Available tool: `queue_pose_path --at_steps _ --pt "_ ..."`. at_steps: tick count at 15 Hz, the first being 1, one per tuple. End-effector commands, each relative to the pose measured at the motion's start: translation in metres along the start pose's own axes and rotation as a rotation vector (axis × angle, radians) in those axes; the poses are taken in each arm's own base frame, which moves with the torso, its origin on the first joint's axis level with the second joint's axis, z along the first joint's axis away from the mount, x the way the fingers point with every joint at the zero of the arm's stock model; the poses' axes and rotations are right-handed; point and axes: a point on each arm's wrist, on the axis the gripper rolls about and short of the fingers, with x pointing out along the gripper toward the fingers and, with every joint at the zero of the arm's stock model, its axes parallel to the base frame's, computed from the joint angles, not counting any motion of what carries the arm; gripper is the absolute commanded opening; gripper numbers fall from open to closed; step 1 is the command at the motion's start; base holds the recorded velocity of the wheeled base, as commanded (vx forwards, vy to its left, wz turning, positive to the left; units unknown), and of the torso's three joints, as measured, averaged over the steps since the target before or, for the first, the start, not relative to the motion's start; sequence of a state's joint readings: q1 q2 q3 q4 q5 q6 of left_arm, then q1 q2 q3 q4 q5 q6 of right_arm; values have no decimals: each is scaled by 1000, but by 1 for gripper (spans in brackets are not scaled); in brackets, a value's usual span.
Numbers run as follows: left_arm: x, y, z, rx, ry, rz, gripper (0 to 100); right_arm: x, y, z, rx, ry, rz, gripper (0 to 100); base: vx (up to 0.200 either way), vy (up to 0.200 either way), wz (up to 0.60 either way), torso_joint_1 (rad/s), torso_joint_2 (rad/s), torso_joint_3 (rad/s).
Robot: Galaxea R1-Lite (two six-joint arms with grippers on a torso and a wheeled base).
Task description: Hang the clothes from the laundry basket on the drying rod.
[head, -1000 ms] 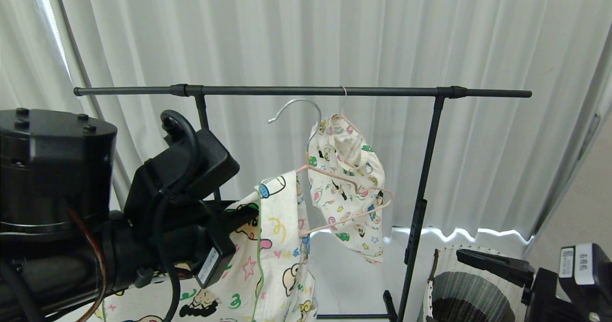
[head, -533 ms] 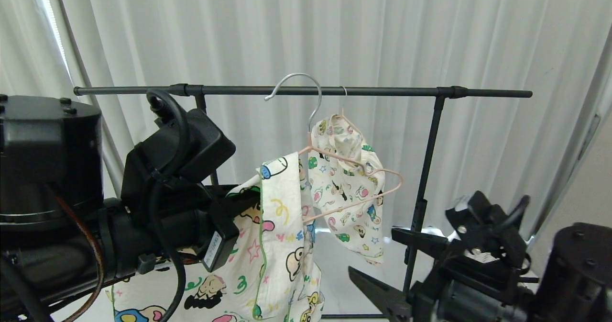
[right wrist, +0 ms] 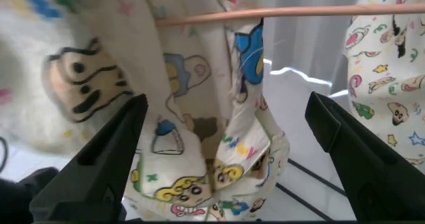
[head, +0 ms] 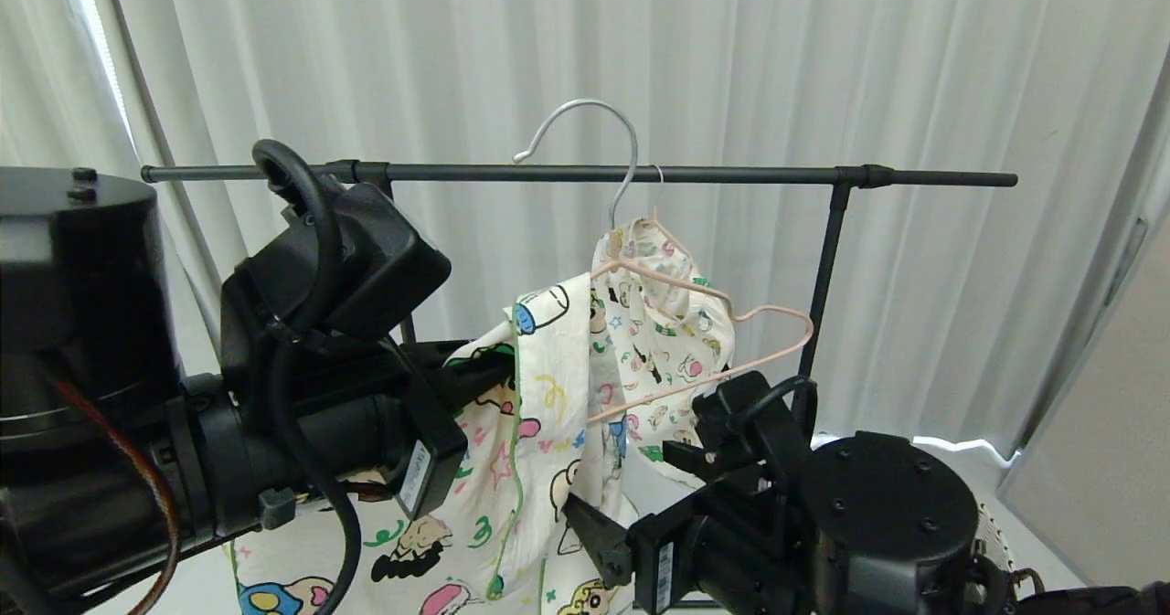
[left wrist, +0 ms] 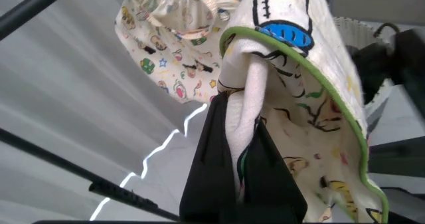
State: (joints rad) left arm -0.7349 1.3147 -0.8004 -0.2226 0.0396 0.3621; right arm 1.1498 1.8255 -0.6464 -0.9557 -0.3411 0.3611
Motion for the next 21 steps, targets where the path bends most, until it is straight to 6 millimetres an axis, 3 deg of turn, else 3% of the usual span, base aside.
queue_pose_path --at_steps 1,5,8,14,21 --pt "-1 0 2 1 -9 -1 0 11 -8 -9 -10 20 -58 100 0 0 0 0 0 0" --pt "-1 1 4 1 -16 2 0 13 -16 -18 -49 39 -129 100 0 0 0 0 0 0" --pt "-3 1 4 -2 -20 5 0 11 -39 -22 -131 63 -230 100 0 0 0 0 0 0" --pt "-5 -3 -9 -30 21 -1 0 10 -104 7 -191 10 -468 100 0 0 0 0 0 0" --pt "-6 -2 -25 -34 73 16 0 5 -144 25 -197 -38 -598 100 0 0 0 0 0 0"
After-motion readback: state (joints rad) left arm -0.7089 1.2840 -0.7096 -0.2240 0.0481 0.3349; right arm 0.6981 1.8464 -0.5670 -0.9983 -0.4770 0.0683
